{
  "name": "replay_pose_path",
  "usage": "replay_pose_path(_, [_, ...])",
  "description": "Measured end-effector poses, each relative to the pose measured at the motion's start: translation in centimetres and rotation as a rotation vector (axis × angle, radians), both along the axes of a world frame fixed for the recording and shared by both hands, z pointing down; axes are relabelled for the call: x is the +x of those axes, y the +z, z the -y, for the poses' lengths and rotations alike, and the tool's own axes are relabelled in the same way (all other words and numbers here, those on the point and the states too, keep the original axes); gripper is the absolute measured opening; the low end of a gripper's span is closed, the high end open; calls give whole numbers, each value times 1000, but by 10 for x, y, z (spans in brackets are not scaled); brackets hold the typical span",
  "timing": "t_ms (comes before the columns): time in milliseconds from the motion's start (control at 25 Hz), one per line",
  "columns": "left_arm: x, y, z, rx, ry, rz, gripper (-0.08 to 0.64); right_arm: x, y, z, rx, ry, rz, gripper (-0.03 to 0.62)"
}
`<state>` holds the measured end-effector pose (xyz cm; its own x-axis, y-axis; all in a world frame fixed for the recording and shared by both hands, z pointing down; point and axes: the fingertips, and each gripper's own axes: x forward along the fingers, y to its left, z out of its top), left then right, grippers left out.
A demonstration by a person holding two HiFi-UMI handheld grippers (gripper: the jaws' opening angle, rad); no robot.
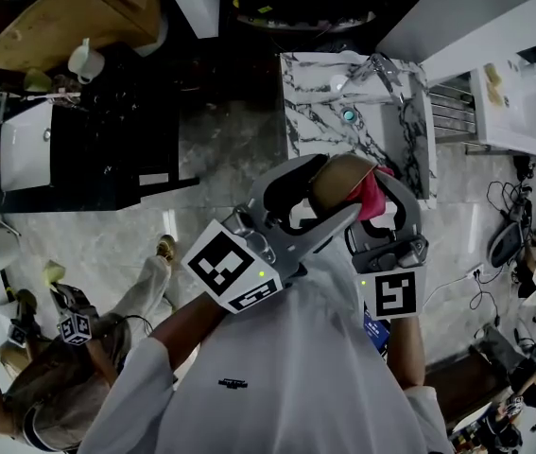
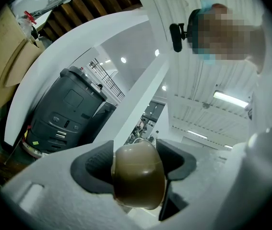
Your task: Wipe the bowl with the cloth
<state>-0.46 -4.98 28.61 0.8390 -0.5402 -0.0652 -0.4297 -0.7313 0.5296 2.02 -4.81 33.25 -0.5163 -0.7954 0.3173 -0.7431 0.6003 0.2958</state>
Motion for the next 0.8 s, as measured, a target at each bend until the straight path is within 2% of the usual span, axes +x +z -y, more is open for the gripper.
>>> replay_pose_path(160, [-4, 0, 6, 4, -24, 6, 284, 2, 9, -5, -32, -19, -40, 152])
replay_pose_path(240, [-6, 1, 8, 4, -34, 12, 284, 3, 10, -8, -45, -14, -21, 150])
replay_pose_path(400, [-9, 0, 10, 21, -46, 32, 284, 10, 6, -9, -49, 36, 86, 150])
replay_pose_path(800, [-19, -6, 11, 54, -71, 48, 284, 52, 16, -3, -48, 171, 65, 150])
